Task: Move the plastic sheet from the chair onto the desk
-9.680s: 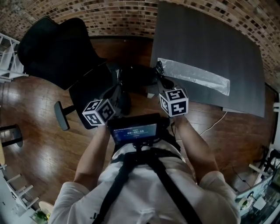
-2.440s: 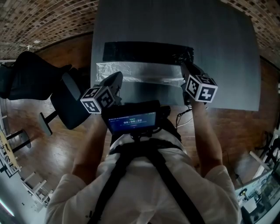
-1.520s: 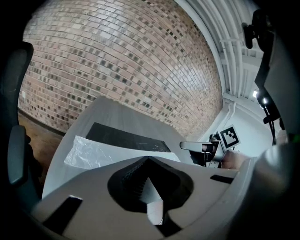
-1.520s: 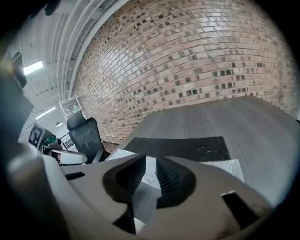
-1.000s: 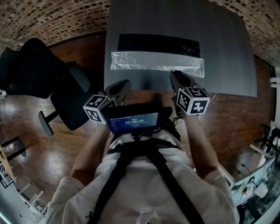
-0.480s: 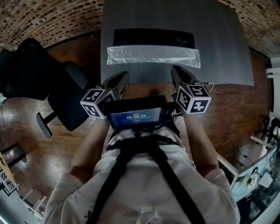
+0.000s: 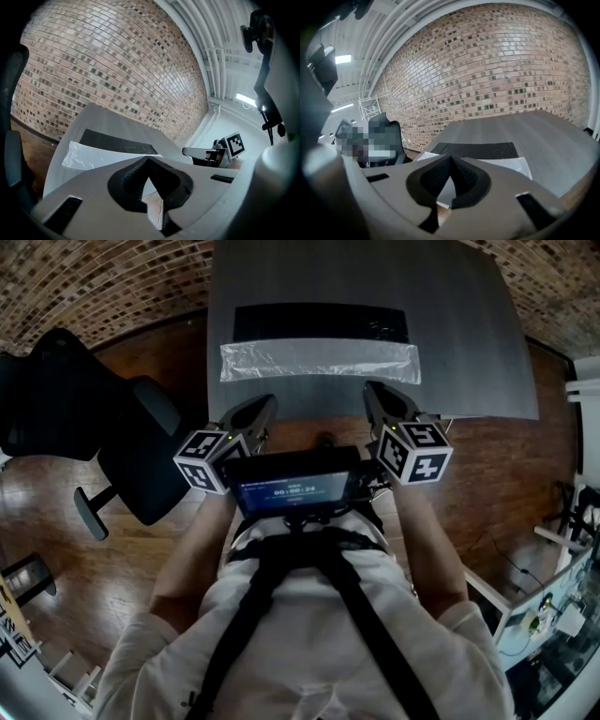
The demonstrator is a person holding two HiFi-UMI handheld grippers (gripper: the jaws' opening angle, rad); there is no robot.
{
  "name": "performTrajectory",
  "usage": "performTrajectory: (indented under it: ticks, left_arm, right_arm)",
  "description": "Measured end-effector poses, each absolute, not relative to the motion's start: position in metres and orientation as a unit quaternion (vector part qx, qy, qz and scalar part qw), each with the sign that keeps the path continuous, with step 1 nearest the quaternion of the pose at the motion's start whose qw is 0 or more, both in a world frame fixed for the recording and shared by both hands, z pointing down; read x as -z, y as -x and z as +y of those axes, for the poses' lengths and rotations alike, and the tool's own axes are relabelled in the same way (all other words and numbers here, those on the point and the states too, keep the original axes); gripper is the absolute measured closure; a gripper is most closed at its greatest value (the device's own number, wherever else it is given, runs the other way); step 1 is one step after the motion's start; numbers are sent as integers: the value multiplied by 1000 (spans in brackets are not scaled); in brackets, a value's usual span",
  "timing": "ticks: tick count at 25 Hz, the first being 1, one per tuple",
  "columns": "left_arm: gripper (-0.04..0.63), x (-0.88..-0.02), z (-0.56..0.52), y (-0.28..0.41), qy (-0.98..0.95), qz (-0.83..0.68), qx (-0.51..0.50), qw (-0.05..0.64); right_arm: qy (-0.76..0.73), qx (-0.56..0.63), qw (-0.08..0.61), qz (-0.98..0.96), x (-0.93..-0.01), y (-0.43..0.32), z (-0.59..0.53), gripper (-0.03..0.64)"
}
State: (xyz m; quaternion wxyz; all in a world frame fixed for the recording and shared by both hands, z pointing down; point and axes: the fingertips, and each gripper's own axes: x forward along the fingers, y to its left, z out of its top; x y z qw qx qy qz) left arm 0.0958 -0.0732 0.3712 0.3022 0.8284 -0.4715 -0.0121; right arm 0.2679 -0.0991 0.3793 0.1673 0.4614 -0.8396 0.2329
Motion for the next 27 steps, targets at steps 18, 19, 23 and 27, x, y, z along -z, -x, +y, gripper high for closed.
performTrajectory:
  ticks: [18,19,23,27]
  left_arm:
    - [589,-372,-78,-106,-832,-462,16,308]
    - [589,-372,-77,-105,-832,-462,16,308]
    - [589,-374,-75,-103,-831,-463,17,309]
    - [589,-376,-74,-103,-830,-463,16,311]
  right_arm:
    - [-458,-227,184,-840,-377,-270,-97,617]
    - [-457,-227,184,-840,-377,-269,-97,617]
    - [-457,-223,188,-840,-380,-269,-96,617]
    - [-457,-223,189,-840,-381,-269,-95,617]
